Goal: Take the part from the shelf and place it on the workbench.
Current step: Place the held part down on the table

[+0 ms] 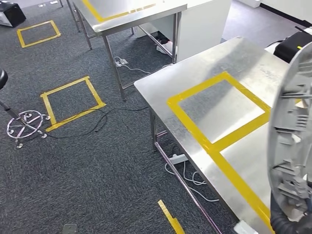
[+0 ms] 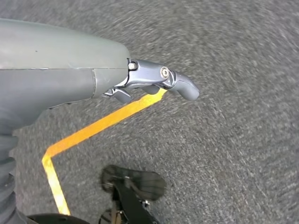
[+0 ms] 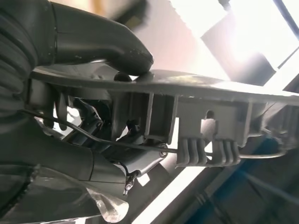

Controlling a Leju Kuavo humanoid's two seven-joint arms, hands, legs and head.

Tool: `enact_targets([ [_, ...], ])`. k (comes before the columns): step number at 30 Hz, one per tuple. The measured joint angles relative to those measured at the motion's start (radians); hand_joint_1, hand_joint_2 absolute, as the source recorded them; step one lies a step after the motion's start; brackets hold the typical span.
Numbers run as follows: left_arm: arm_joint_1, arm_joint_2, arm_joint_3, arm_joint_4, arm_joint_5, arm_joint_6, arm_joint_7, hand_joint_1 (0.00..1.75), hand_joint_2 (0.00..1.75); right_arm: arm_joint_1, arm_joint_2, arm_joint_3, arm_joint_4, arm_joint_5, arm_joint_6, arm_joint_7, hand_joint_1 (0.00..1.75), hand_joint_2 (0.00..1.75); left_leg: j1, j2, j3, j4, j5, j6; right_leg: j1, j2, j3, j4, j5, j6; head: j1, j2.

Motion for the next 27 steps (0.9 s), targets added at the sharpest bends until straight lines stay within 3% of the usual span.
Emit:
enact_targets([
  [2, -0.002, 0.000, -0.001, 0.000, -0.002, 0.005, 0.005, 0.00, 1.75, 0.009, -0.053, -0.001, 0.022, 0.029, 0.003, 0.181, 1.75, 1.75, -0.004, -0.024, 0.022, -0.057, 0.009, 0.006, -0.004, 0.012, -0.005, -0.001, 0.002, 0.011, 0.000, 0.000],
  [4, -0.002, -0.001, -0.002, 0.000, -0.001, 0.007, 0.008, 0.00, 1.75, 0.021, -0.095, -0.002, 0.040, 0.039, 0.003, 0.276, 1.75, 1.75, -0.007, -0.018, 0.024, -0.072, 0.012, 0.010, -0.009, 0.022, -0.013, -0.003, 0.006, 0.026, 0.001, 0.000],
  [6, -0.003, -0.002, -0.003, 0.000, 0.000, 0.008, 0.013, 0.00, 1.75, 0.028, -0.127, 0.004, 0.054, 0.055, 0.004, 0.313, 1.75, 1.75, -0.005, -0.002, 0.028, -0.085, 0.020, 0.020, -0.010, 0.001, -0.029, 0.017, -0.010, 0.037, 0.004, 0.000],
  [8, -0.003, -0.002, -0.007, 0.000, 0.000, 0.008, 0.017, 0.00, 1.75, 0.024, -0.156, 0.016, 0.066, 0.067, 0.008, 0.336, 1.75, 1.75, -0.005, 0.019, 0.030, -0.093, 0.023, 0.027, -0.009, -0.034, -0.076, 0.109, -0.062, 0.043, 0.007, 0.000],
  [10, -0.003, -0.002, -0.010, 0.000, 0.000, 0.005, 0.020, 0.00, 1.75, 0.015, -0.182, 0.029, 0.079, 0.074, 0.018, 0.356, 1.75, 1.75, -0.006, 0.039, 0.030, -0.093, 0.022, 0.030, -0.010, -0.047, -0.133, 0.225, -0.109, 0.051, 0.008, 0.000],
  [11, -0.003, -0.002, -0.011, 0.000, 0.000, 0.003, 0.020, 0.00, 1.75, 0.011, -0.193, 0.034, 0.086, 0.076, 0.023, 0.368, 1.75, 1.75, -0.006, 0.048, 0.030, -0.092, 0.021, 0.030, -0.011, -0.050, -0.145, 0.250, -0.111, 0.054, 0.008, 0.000],
  [12, -0.004, -0.002, -0.012, 0.000, 0.000, 0.001, 0.020, 0.00, 1.75, 0.008, -0.204, 0.037, 0.093, 0.075, 0.028, 0.379, 1.75, 1.75, -0.006, 0.055, 0.030, -0.092, 0.020, 0.029, -0.013, -0.053, -0.140, 0.242, -0.096, 0.057, 0.009, 0.000],
  [14, -0.007, -0.004, -0.015, 0.000, 0.000, 0.000, 0.019, 0.00, 1.75, 0.004, -0.224, 0.042, 0.104, 0.069, 0.036, 0.399, 1.75, 1.75, -0.005, 0.068, 0.032, -0.090, 0.017, 0.024, -0.015, -0.073, -0.076, 0.126, -0.037, 0.060, 0.009, 0.000],
  [16, -0.011, -0.005, -0.016, 0.000, 0.000, 0.000, 0.019, 0.00, 1.75, 0.001, -0.241, 0.044, 0.109, 0.061, 0.044, 0.415, 1.75, 1.75, -0.009, 0.076, 0.033, -0.083, 0.011, 0.014, -0.013, -0.097, -0.013, 0.016, -0.006, 0.054, 0.008, 0.000],
  [17, -0.012, -0.005, -0.017, 0.000, 0.000, 0.000, 0.019, 0.00, 1.75, 0.000, -0.248, 0.044, 0.111, 0.059, 0.047, 0.422, 1.75, 1.75, -0.012, 0.080, 0.033, -0.080, 0.009, 0.010, -0.011, -0.102, 0.000, -0.005, -0.005, 0.049, 0.007, 0.000],
  [19, -0.014, -0.004, -0.020, 0.000, 0.001, 0.000, 0.019, 0.00, 1.75, 0.002, -0.259, 0.044, 0.111, 0.055, 0.052, 0.430, 1.75, 1.75, -0.012, 0.089, 0.034, -0.077, 0.007, 0.001, -0.008, -0.088, 0.002, -0.007, -0.005, 0.035, 0.005, 0.000],
  [21, -0.015, -0.005, -0.024, 0.000, 0.002, 0.000, 0.019, 0.00, 1.75, 0.006, -0.265, 0.043, 0.111, 0.053, 0.056, 0.434, 1.75, 1.75, -0.007, 0.080, 0.029, -0.059, -0.009, -0.010, -0.009, -0.076, 0.002, -0.009, -0.002, 0.025, 0.004, 0.000],
  [23, -0.014, -0.007, -0.026, 0.000, 0.002, 0.000, 0.019, 0.00, 1.75, 0.008, -0.268, 0.043, 0.111, 0.052, 0.058, 0.436, 1.75, 1.75, -0.003, 0.055, -0.006, 0.026, -0.061, -0.019, -0.012, -0.064, 0.004, -0.011, -0.001, 0.015, 0.003, 0.000],
  [25, -0.013, -0.008, -0.027, 0.000, 0.003, 0.000, 0.019, 0.00, 1.75, 0.008, -0.269, 0.043, 0.111, 0.052, 0.061, 0.437, 1.75, 1.75, -0.001, 0.042, -0.069, 0.160, -0.120, -0.022, -0.011, -0.050, 0.005, -0.011, -0.002, 0.010, 0.002, 0.000],
  [26, -0.012, -0.007, -0.027, 0.000, 0.005, 0.000, 0.019, 0.00, 1.75, 0.009, -0.269, 0.043, 0.111, 0.053, 0.065, 0.439, 1.75, 1.75, -0.001, 0.041, -0.092, 0.206, -0.131, -0.021, -0.010, -0.042, 0.005, -0.010, -0.002, 0.010, 0.002, 0.000],
  [27, -0.011, -0.007, -0.028, 0.000, 0.006, 0.000, 0.019, 0.00, 1.75, 0.009, -0.270, 0.043, 0.112, 0.054, 0.071, 0.441, 1.75, 1.75, -0.001, 0.041, -0.100, 0.217, -0.122, -0.019, -0.009, -0.033, 0.006, -0.010, -0.002, 0.010, 0.002, 0.000],
])
